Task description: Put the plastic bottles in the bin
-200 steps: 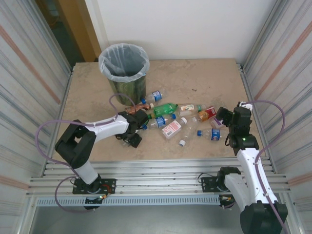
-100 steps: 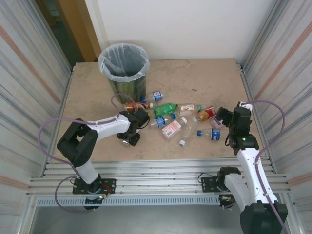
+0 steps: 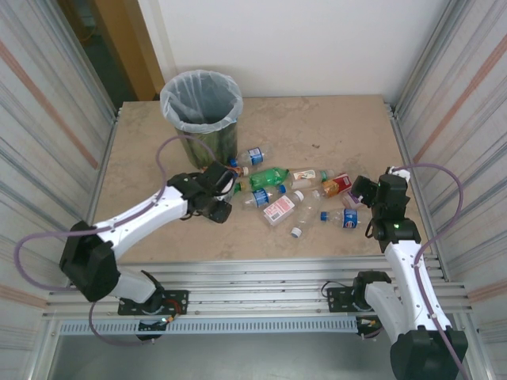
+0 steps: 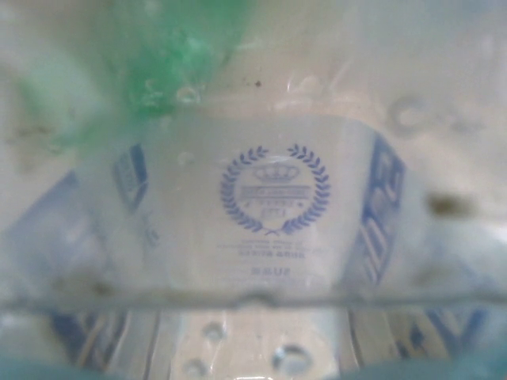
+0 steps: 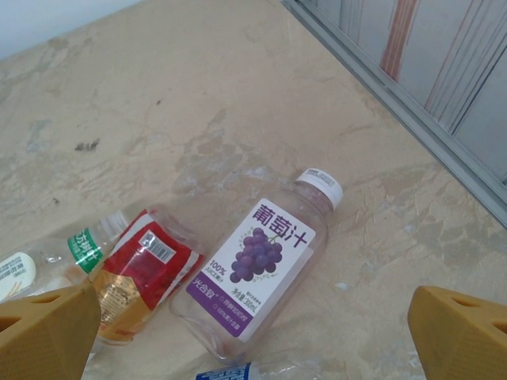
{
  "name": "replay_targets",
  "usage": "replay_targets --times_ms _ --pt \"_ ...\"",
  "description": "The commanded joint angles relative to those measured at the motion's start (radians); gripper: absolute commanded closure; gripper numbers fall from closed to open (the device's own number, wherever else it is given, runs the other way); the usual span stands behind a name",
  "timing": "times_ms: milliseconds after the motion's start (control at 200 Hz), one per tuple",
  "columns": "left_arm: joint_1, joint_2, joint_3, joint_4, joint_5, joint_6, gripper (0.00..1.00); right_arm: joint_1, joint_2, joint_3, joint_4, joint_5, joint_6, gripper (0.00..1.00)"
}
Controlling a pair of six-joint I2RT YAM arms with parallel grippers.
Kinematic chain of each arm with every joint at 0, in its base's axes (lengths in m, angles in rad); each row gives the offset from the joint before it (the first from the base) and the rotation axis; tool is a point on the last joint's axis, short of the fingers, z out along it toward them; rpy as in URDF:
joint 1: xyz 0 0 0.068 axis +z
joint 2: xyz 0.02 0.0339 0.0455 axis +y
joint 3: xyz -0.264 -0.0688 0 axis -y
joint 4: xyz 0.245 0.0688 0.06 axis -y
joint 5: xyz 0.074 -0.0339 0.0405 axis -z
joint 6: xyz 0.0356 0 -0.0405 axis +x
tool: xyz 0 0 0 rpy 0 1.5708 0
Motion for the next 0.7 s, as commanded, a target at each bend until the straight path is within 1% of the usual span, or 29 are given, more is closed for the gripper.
replay_targets --times_ms 0,125,230,306,371,516,696 --pt "-0.007 -0.074 0.042 0.011 0.028 0.011 0.74 0.010 0.013 0.014 -0.025 0.014 0.028 0.02" --pt "-0.005 -0.125 0.092 0.065 0.003 0.037 0.78 0.010 0.033 0.014 -0.028 0.014 0.041 0.02" --pt "0.010 -0.158 0.124 0.143 -0.031 0.065 0.81 0.013 0.048 0.012 -0.026 0.013 0.045 0.02" --pt "0.041 -0.174 0.141 0.215 -0.026 0.075 0.81 0.014 0.060 0.012 -0.023 0.015 0.044 0.02" --pt "0.086 -0.174 0.163 0.274 0.012 0.076 0.82 0.015 0.074 0.013 -0.022 0.016 0.044 0.02" --pt "0.204 -0.113 0.272 0.343 0.129 0.063 0.84 0.015 0.110 0.043 -0.038 0.015 0.045 0.02" --pt "0.285 0.030 0.445 0.419 0.143 0.117 0.84 0.015 0.135 0.056 -0.034 0.000 0.050 0.02"
